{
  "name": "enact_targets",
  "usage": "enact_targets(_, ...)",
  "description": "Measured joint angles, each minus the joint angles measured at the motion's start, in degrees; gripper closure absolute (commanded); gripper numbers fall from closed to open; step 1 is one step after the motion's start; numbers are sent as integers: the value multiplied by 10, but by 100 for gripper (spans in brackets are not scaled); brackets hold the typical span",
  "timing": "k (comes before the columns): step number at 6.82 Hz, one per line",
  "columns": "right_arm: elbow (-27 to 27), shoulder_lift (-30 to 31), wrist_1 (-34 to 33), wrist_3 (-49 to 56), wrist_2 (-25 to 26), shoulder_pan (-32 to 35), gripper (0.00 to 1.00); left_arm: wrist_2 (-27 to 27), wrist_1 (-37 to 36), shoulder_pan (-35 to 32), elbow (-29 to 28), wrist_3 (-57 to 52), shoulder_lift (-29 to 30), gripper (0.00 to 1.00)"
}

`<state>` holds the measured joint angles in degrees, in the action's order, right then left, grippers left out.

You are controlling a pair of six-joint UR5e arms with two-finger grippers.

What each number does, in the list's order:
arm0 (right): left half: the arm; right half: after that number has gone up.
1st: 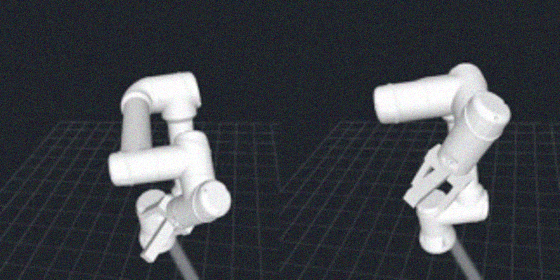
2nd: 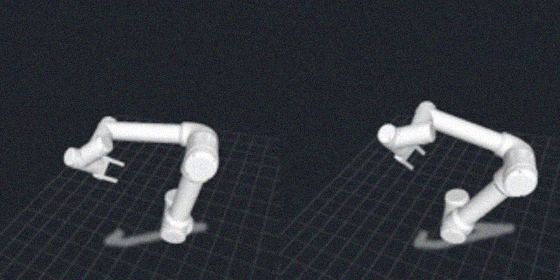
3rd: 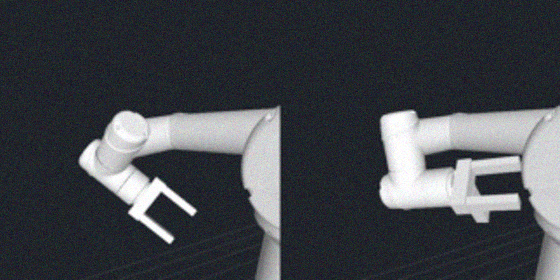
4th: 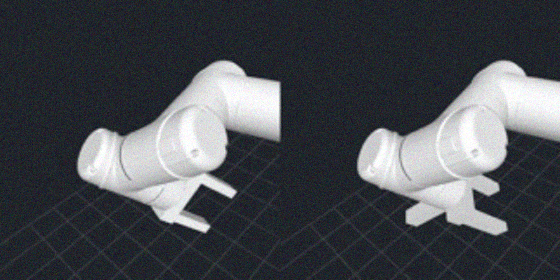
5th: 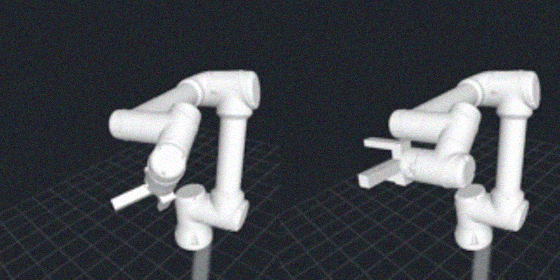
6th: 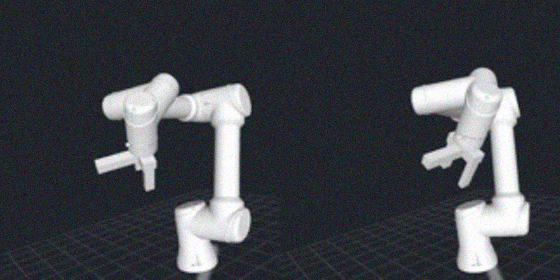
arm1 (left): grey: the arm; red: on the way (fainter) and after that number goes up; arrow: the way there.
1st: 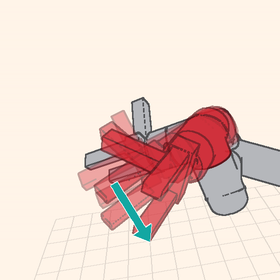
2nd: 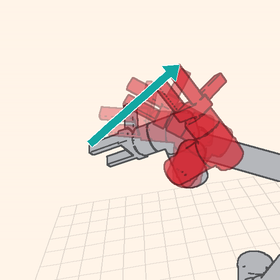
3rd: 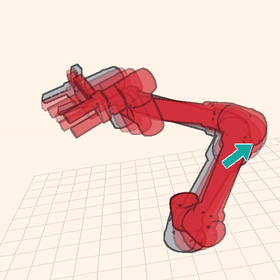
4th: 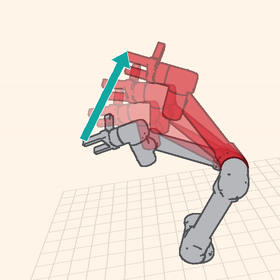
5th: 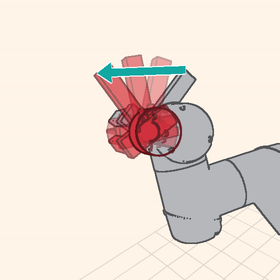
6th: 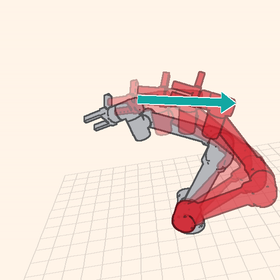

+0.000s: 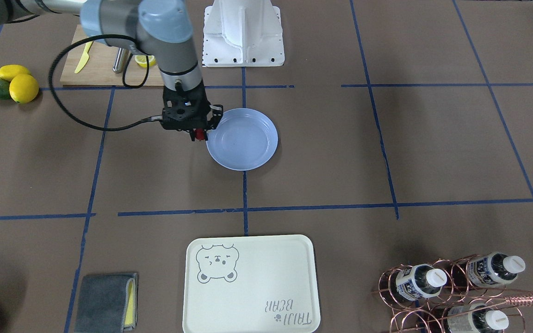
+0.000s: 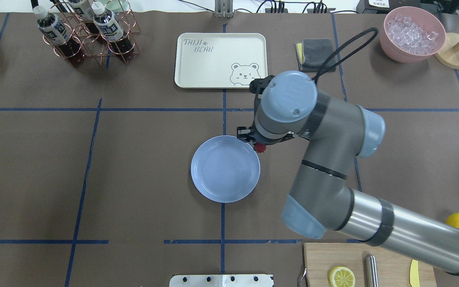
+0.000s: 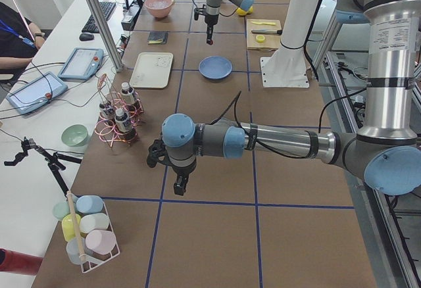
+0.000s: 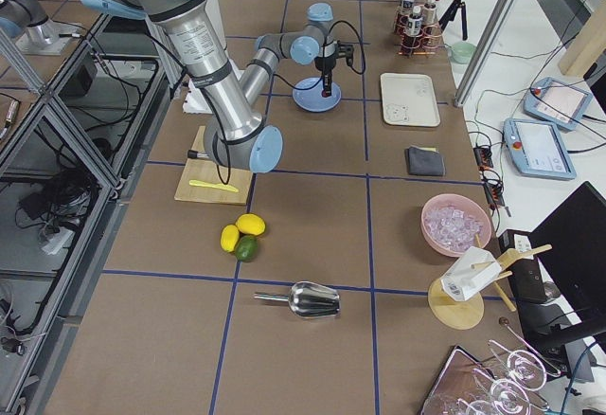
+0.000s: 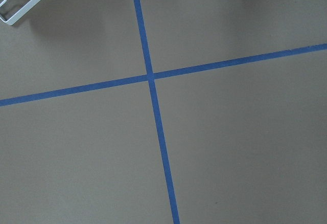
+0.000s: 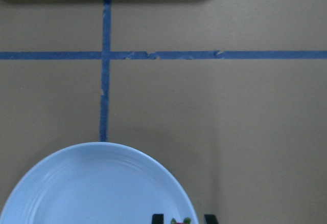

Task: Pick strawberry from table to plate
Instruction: 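Carry the strawberry with the right gripper over the light blue plate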

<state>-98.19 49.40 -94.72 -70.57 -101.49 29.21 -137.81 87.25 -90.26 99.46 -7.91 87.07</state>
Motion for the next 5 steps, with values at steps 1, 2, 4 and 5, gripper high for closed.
enact_targets(1, 51, -38, -1, -35, 23, -23, 100, 0, 0, 0, 0, 0, 0, 0)
enact_targets(2, 87, -58, -1, -61, 40, -42, 100, 0, -1, 0, -1, 0, 0, 0)
enact_targets(4, 112, -70, 0, -89, 60, -65, 100, 0, -1, 0, 0, 0, 0, 0)
enact_targets(5, 117, -72, 0, -94, 63, -70, 100, 0, -1, 0, 1, 0, 0, 0)
